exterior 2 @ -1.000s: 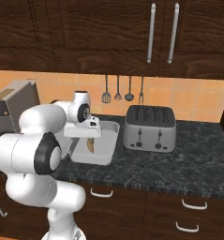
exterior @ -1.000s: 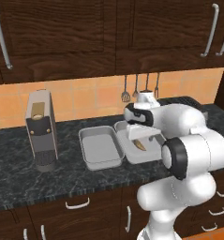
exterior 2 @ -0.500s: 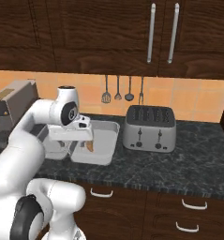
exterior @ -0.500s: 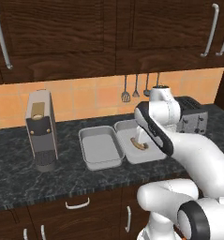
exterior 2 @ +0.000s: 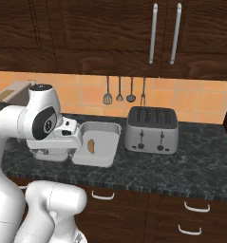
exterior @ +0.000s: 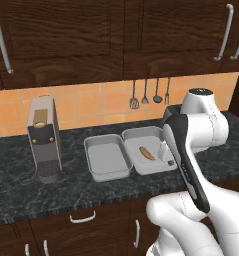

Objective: Place one sweet potato and one chicken drumstick in each tupperware on the nearby counter, to pack two identical lunches.

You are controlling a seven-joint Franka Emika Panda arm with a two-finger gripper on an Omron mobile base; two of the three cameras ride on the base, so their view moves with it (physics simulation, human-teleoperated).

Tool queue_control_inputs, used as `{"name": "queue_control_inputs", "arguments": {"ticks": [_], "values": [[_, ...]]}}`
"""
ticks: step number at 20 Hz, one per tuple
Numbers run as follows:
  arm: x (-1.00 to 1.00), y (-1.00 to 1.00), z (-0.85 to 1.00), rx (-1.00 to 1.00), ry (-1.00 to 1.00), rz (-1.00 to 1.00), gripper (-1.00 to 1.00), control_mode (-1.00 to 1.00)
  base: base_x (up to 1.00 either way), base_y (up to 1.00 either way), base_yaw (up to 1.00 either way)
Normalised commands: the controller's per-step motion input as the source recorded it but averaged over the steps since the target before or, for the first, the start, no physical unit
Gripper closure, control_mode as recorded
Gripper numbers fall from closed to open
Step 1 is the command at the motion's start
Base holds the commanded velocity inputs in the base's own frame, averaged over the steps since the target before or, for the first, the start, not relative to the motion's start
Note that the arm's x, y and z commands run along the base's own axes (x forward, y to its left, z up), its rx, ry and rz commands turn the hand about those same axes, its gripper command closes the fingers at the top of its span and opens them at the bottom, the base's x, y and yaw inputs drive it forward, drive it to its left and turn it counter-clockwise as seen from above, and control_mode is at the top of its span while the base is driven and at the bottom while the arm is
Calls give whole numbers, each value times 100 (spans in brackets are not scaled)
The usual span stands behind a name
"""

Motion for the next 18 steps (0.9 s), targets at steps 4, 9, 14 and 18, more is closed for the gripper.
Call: {"name": "queue_control_inputs", "arguments": {"ticks": [4, 9, 14, 18], "values": [[-44, 0, 12, 0, -23, 0, -100, -100, 0, 0, 0], [0, 0, 0, 0, 0, 0, -100, -100, 0, 0, 0], [0, 0, 0, 0, 0, 0, -100, 100, -53, -54, -17], [0, 0, 0, 0, 0, 0, -100, 100, -59, -100, -31]]}}
